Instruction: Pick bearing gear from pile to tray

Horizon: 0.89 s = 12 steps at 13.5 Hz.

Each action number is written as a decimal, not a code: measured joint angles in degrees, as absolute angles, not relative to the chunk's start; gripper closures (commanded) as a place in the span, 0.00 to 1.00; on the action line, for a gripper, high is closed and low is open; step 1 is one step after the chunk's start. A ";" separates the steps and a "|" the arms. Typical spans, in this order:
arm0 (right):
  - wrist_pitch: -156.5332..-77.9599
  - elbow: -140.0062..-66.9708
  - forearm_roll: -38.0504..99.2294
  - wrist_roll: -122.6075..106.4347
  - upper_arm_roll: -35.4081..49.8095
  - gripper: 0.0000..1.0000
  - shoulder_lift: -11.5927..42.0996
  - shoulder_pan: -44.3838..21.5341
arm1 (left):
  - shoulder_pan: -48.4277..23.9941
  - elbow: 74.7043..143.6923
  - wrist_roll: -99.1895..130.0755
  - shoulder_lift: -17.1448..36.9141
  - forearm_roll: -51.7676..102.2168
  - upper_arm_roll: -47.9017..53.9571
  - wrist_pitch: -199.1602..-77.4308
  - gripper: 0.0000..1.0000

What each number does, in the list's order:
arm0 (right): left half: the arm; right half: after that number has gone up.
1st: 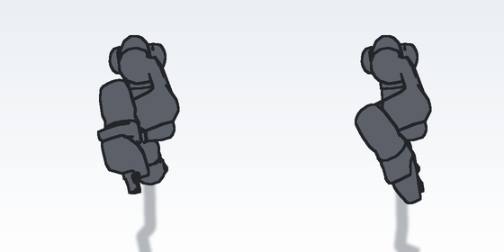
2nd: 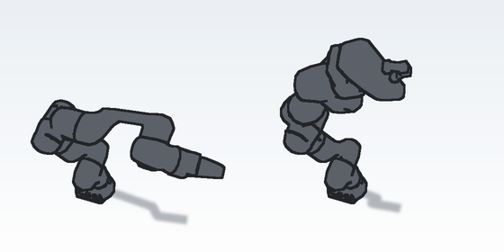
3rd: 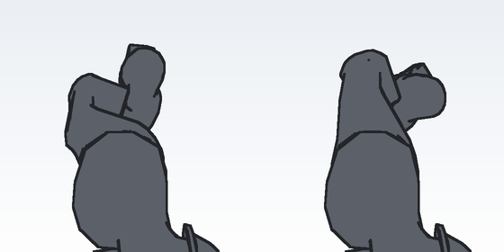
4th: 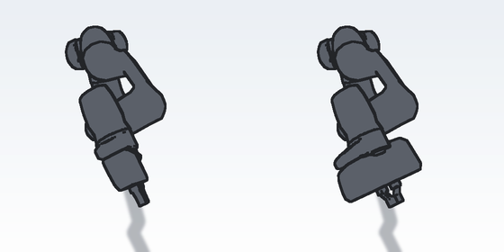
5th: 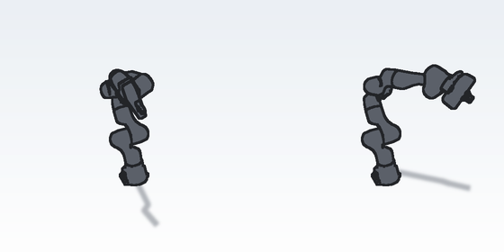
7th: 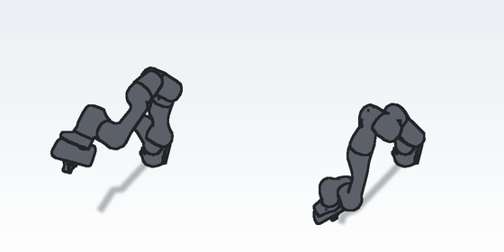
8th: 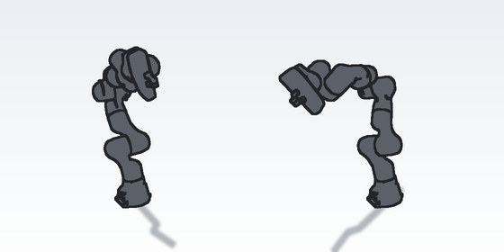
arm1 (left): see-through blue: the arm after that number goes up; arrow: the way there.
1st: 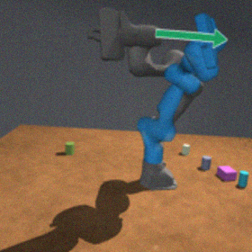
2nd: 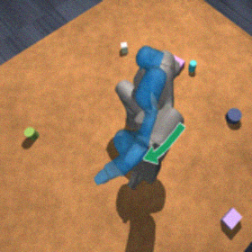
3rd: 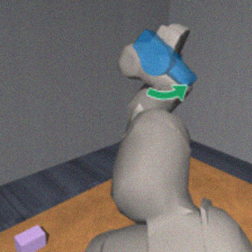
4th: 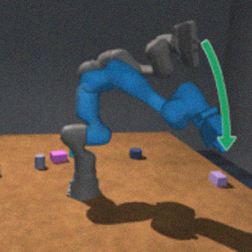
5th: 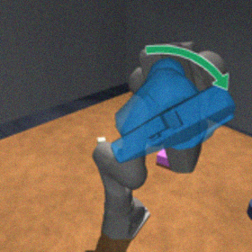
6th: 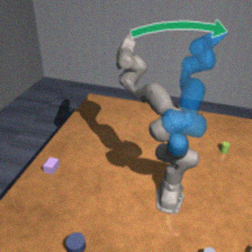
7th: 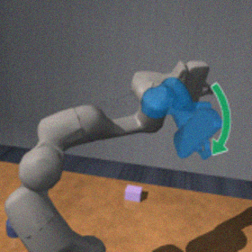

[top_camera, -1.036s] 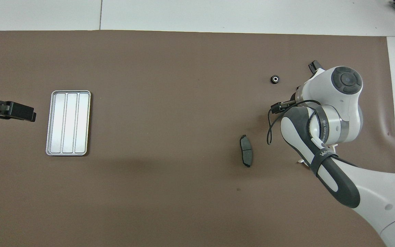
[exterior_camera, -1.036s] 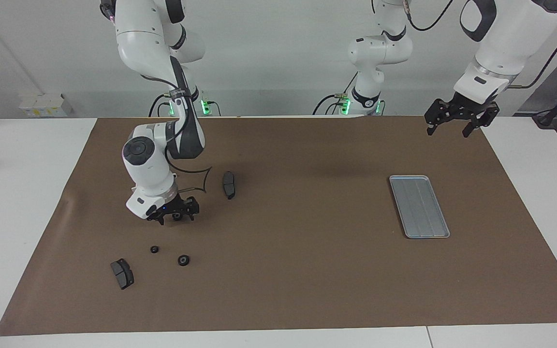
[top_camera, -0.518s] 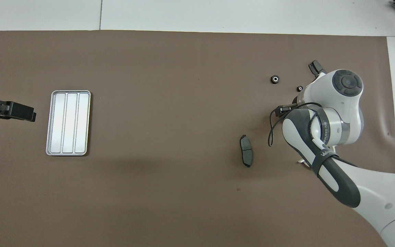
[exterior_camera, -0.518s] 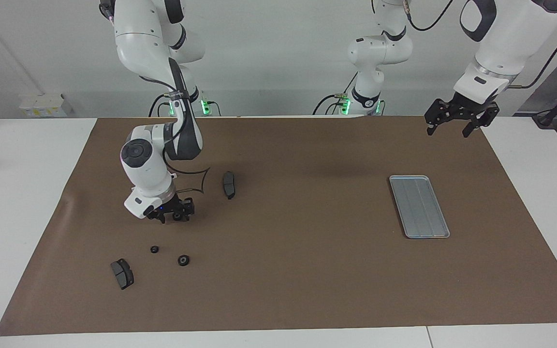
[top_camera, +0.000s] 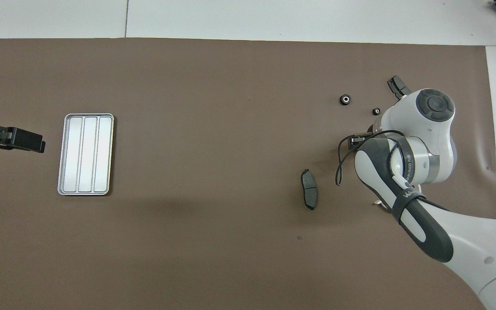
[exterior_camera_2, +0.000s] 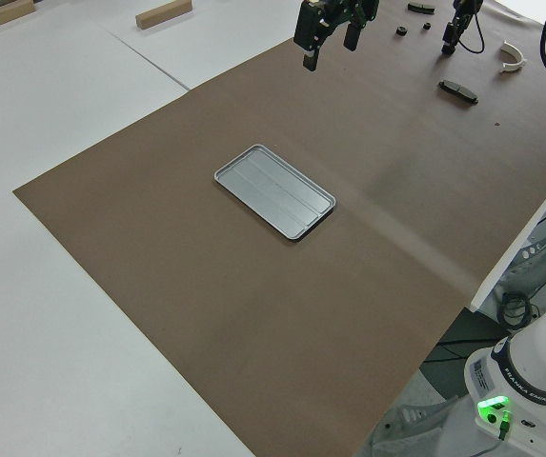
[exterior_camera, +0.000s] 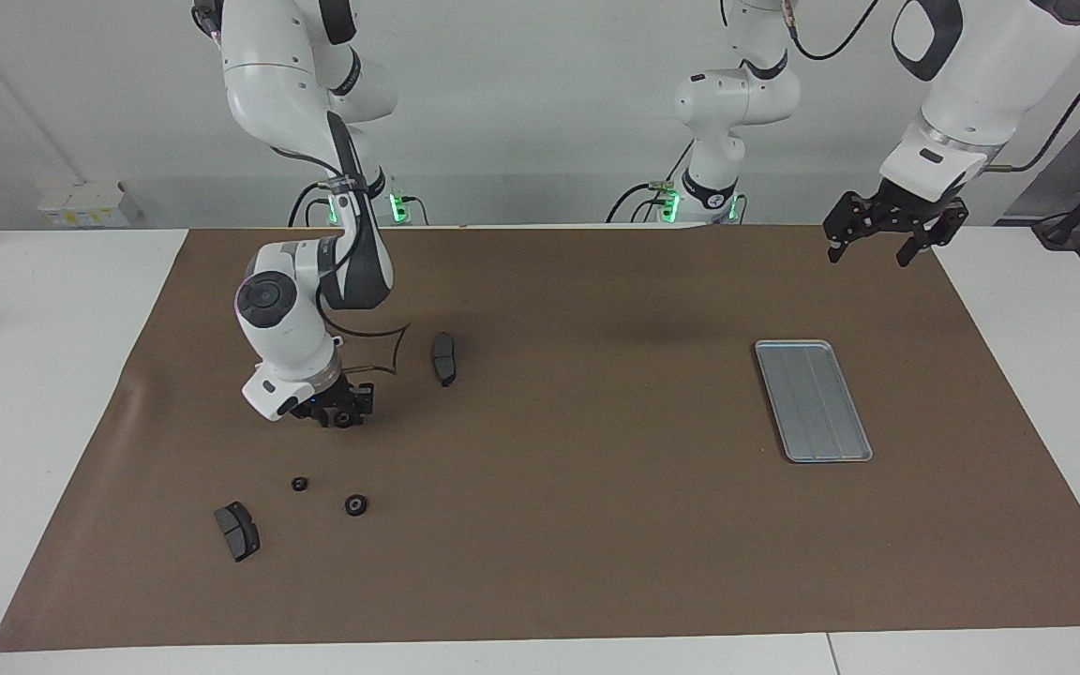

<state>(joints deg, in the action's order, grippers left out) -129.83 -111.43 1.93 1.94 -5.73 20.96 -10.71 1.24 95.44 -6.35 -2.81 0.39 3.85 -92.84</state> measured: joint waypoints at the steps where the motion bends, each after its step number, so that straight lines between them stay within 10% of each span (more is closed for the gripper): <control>1: -129.64 -111.48 1.93 2.12 -5.73 0.51 20.90 -10.73 | 1.24 95.44 -6.35 -2.81 0.39 3.85 -92.84 0.00; 12: -129.33 -111.51 1.92 2.82 -5.72 1.00 20.64 -10.89 | 1.24 95.44 -6.35 -2.81 0.39 3.85 -92.84 0.00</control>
<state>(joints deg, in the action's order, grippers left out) -129.33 -111.51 1.92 2.82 -5.72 20.64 -10.89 1.24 95.44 -6.35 -2.81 0.39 3.85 -92.84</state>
